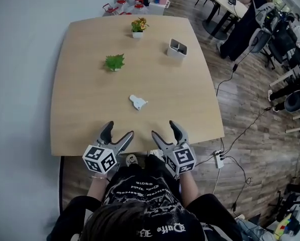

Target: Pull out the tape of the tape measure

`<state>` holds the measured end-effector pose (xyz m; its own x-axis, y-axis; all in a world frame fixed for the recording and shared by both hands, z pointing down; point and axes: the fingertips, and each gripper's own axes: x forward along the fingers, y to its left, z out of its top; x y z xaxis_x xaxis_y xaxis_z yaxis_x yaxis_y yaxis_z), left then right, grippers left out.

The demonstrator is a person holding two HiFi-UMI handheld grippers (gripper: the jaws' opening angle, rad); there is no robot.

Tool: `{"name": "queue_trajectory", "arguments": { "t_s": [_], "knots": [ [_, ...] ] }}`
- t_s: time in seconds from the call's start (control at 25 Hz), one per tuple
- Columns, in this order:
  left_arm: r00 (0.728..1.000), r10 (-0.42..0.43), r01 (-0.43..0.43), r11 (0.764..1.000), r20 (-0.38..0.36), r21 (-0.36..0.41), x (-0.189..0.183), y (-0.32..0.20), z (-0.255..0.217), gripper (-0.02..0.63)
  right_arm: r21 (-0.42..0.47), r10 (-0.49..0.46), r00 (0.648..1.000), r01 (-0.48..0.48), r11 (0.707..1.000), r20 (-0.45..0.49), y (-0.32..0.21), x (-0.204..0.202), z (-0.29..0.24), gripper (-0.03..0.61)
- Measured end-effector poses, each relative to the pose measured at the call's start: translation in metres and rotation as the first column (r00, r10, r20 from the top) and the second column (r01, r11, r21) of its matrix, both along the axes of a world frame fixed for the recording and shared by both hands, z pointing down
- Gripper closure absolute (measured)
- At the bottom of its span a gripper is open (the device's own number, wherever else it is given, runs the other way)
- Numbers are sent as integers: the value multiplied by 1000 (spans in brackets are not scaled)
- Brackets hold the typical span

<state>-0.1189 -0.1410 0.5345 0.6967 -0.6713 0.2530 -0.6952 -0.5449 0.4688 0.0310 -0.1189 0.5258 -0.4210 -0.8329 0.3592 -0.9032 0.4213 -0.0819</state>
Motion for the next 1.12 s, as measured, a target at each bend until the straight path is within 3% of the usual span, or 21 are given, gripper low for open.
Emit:
{"name": "queue_trajectory", "arguments": {
  "t_s": [0.2,0.52,0.68,0.96,1.12],
  "knots": [
    [998,-43,43,999,39,-6,0,-18,6,178,-11,-33,999,33,999,-23,-36,-2,6,225],
    [987,-139,141,990,76,-18,-7,-40,9,178,-116,-164,985,157,981,-50,-89,-27,41,216],
    [972,-204,208,978,118,-24,-23,-45,15,178,-238,-248,962,215,947,-116,-108,-45,78,216],
    [941,-305,311,950,149,-20,-54,-40,12,178,-289,-296,929,227,930,-221,-139,-59,115,216],
    [922,-344,355,935,176,-31,-69,-33,16,178,-369,-353,906,252,895,-236,-146,-65,139,216]
  ]
}}
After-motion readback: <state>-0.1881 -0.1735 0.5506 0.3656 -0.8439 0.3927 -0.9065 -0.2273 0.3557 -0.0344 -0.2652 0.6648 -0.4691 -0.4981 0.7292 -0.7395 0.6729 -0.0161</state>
